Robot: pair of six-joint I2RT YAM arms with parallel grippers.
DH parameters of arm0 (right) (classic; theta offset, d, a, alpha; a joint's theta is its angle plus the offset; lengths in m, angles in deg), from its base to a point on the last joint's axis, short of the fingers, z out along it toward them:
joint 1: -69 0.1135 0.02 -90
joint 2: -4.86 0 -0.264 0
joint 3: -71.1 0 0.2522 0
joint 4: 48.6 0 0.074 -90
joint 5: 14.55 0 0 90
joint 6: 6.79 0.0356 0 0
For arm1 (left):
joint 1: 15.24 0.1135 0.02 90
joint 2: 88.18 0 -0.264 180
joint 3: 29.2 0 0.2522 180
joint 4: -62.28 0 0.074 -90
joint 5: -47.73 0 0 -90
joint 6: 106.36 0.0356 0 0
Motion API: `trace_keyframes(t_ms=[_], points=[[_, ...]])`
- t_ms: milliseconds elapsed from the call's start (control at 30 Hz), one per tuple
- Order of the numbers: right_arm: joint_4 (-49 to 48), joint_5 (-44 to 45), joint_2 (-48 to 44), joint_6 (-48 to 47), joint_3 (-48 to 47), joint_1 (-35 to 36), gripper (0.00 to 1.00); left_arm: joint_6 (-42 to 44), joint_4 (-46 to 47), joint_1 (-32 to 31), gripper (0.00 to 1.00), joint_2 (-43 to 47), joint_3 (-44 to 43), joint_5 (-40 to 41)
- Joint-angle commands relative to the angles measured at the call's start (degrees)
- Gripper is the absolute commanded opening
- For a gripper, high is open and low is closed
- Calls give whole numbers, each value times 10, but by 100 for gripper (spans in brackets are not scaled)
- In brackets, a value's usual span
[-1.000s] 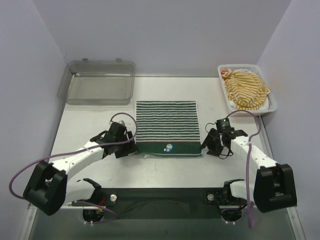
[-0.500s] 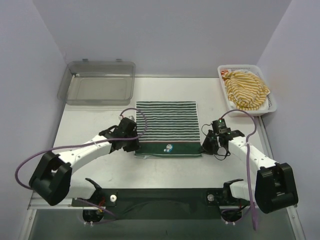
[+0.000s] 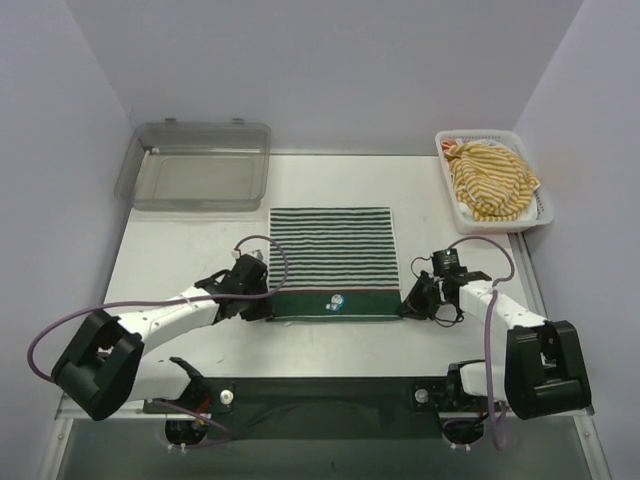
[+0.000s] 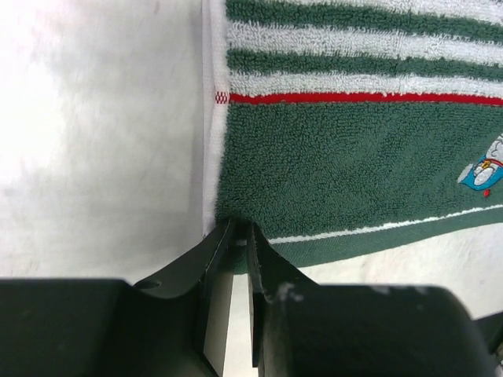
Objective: Fold and stack the towels
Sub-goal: Fold the towel
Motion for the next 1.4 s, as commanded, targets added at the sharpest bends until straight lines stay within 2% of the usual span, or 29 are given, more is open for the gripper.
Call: trace_keyframes(t_ms=[0, 100, 133, 200, 233, 300, 333, 367, 467, 500, 567, 600, 667, 700, 767, 900, 967, 1067, 1233, 1367], points=[[102, 28, -43, -13, 40, -2, 13, -2, -107, 0, 23, 70, 53, 14], [131, 26, -101, -21, 44, -1, 14, -8, -137, 0, 32, 147, 64, 5], [136, 26, -130, -25, 42, -1, 15, -6, -143, 1, 45, 164, 60, 6], [142, 25, -154, -35, 19, -1, 18, 0, -155, 1, 61, 200, 33, 11], [143, 25, -164, -52, 1, -1, 22, 11, -161, 3, 76, 207, 22, 19], [140, 27, -156, -77, -36, -2, 26, 27, -160, 10, 86, 205, -27, 30], [139, 32, -133, -89, -83, -1, 29, 53, -158, 16, 90, 198, -43, 36], [132, 38, -116, -110, -105, -1, 34, 69, -148, 33, 93, 189, -63, 38], [97, 35, -36, -152, -198, -2, 37, 138, -117, 77, 93, 124, -128, 28], [83, 36, -16, -157, -215, -2, 37, 151, -106, 112, 92, 82, -142, 17], [37, 20, 48, -158, -267, -3, 36, 179, -60, 140, 88, 38, -185, -17], [16, -14, 72, -149, -281, -2, 35, 186, -45, 151, 84, -9, -203, -18], [-53, -45, 140, -124, -314, 0, 33, 203, -10, 151, 81, -58, -255, -36], [-77, -62, 163, -100, -325, 2, 33, 205, -3, 152, 77, -109, -272, -41], [-134, -73, 228, -84, -358, 7, 32, 202, 14, 152, 71, -157, -315, -55], [-173, -72, 321, -65, -401, 14, 32, 176, 20, 152, 66, -244, -333, -55], [-172, -61, 365, -58, -410, 10, 32, 149, 23, 152, 66, -250, -318, -51], [-169, -51, 396, -59, -408, 5, 31, 95, 41, 151, 64, -233, -246, -42], [-165, -32, 393, -75, -380, -11, 31, -1, 77, 141, 60, -160, -109, -42], [-145, -32, 380, -106, -388, -13, 31, -26, 86, 120, 58, -93, -70, -34]])
